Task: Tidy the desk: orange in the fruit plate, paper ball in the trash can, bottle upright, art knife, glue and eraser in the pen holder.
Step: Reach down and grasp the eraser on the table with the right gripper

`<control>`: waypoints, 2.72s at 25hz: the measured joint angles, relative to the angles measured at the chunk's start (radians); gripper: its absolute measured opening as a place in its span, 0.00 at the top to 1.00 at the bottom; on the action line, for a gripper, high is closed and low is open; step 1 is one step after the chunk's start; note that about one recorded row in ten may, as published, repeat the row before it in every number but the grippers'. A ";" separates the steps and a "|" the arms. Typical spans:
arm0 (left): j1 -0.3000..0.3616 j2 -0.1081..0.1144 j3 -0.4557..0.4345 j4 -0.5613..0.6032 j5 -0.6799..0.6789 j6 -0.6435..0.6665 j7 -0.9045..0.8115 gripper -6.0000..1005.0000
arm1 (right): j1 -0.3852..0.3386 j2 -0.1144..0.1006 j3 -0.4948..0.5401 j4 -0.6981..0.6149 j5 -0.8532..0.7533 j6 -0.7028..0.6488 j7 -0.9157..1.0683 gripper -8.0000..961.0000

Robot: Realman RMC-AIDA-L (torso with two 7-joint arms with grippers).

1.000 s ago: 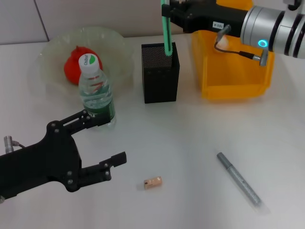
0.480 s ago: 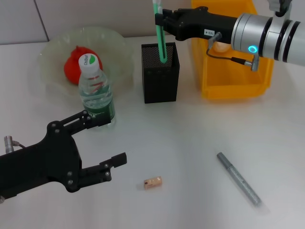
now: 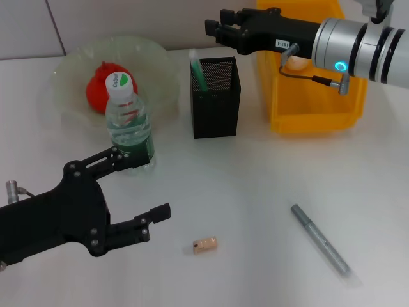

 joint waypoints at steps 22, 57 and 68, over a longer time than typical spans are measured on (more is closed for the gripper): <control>0.001 0.018 -0.025 0.010 0.000 0.022 -0.072 0.21 | -0.137 -0.005 0.006 -0.114 0.104 -0.150 -0.054 0.22; 0.011 0.023 -0.051 0.042 0.023 0.066 -0.146 0.21 | -0.432 0.001 -0.017 -0.556 -0.307 -0.436 0.243 0.22; 0.004 0.027 -0.067 0.047 0.097 0.074 -0.148 0.21 | -0.415 0.003 -0.040 -0.845 -0.565 -0.587 0.560 0.22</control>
